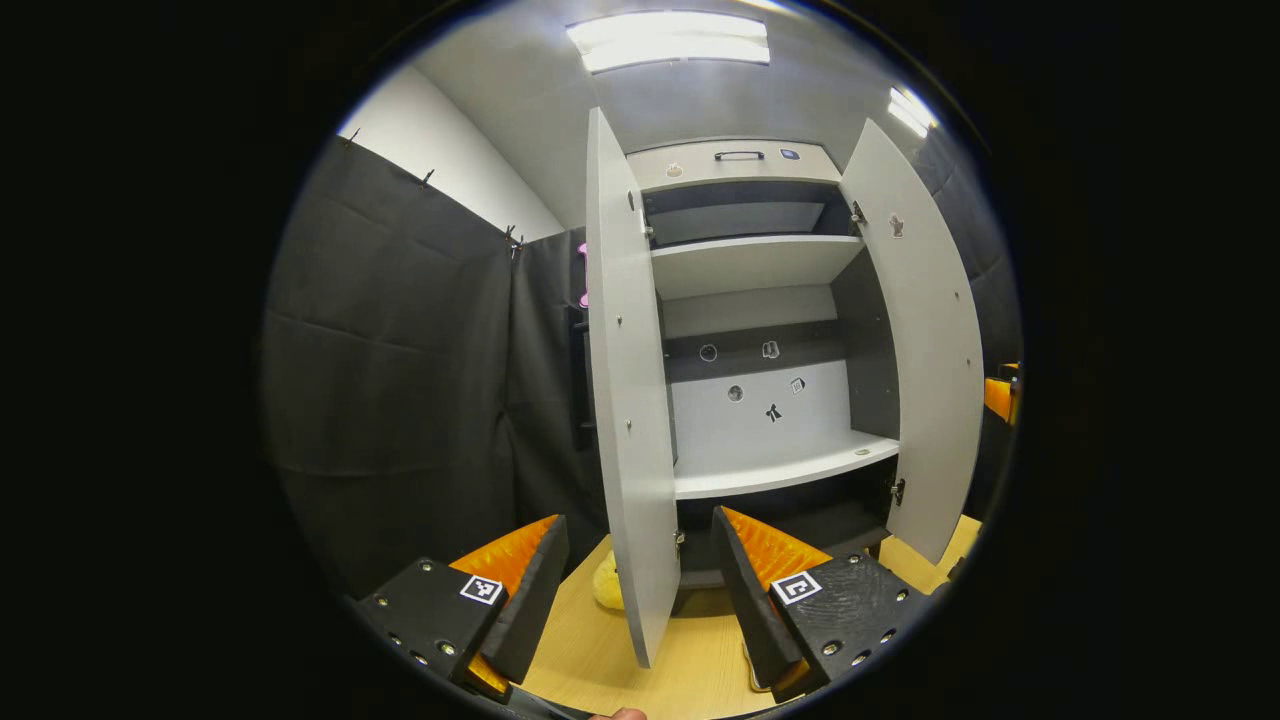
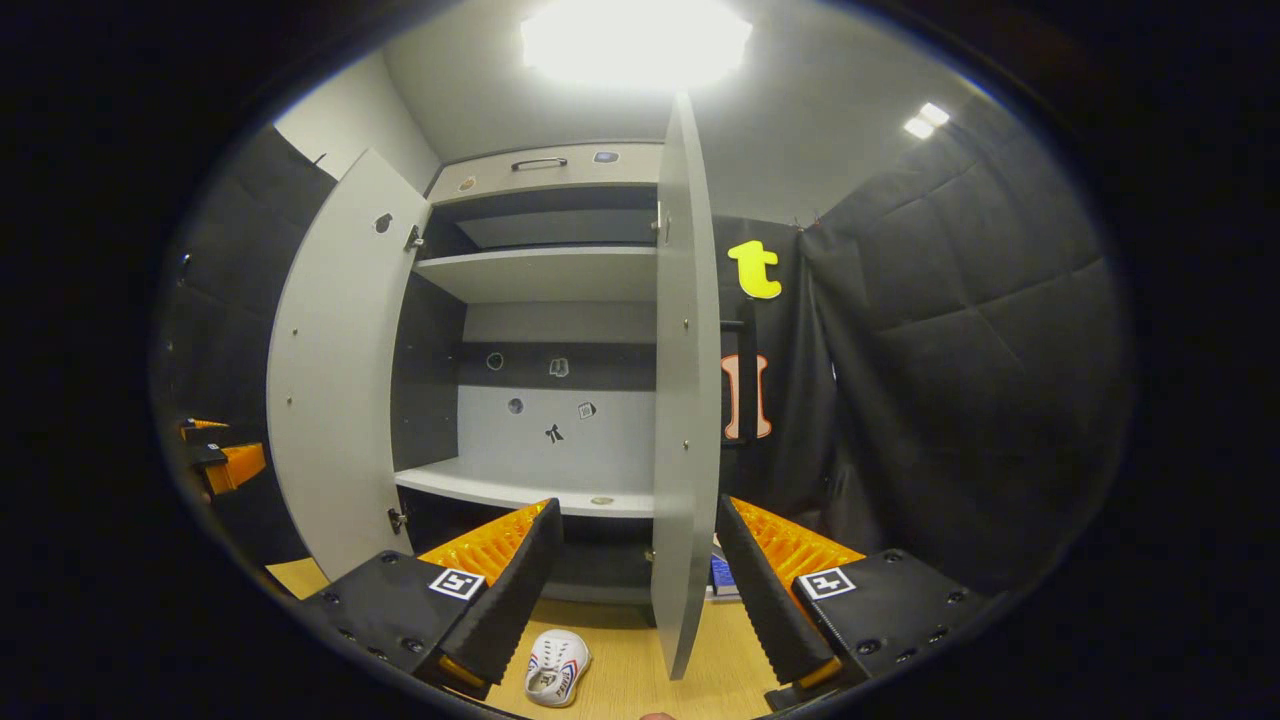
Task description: Grab one shoe with the right hand and put it into the shoe cabinet, grab the other shoe with the left hand and put it into the shoe cabinet; then close the right door with the right hand and the left door with the left hand.
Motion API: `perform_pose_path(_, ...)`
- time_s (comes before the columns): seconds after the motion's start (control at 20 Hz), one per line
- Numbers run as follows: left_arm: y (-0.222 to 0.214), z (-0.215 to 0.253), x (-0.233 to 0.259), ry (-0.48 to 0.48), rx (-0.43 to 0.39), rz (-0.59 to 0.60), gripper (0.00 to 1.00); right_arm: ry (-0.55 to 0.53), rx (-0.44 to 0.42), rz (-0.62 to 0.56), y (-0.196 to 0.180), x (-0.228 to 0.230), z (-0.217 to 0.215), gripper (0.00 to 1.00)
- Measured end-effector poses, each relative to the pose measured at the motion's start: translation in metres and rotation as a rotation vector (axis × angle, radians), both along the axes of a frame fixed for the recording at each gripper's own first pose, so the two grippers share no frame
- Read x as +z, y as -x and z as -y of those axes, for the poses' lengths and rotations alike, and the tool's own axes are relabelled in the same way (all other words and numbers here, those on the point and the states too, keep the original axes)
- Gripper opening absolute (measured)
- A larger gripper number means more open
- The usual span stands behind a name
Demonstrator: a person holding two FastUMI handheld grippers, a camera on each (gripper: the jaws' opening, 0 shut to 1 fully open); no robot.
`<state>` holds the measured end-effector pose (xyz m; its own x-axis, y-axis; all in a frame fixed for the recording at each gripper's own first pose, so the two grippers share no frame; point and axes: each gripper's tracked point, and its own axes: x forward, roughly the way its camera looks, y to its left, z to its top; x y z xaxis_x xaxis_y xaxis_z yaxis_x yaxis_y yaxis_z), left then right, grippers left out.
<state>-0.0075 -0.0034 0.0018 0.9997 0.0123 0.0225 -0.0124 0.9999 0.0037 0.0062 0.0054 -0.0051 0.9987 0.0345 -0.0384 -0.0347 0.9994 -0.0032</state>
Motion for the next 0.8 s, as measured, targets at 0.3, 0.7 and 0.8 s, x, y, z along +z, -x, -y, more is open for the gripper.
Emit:
perform_pose_path(0.3, 0.007, -0.005, -0.003, 0.004, -0.009, -0.001, 0.78, 0.015, 0.090, -0.067, -0.010, -0.026, -0.043, 0.96)
perform_pose_path(0.7, 0.023, -0.042, -0.007, -0.003, 0.037, -0.011, 0.78, 0.030, 0.213, -0.193, -0.037, -0.099, -0.119, 0.97)
perform_pose_path(0.8, 0.028, -0.053, -0.005, -0.007, 0.058, -0.006, 0.78, 0.031, 0.224, -0.249, -0.045, -0.127, -0.131, 0.98)
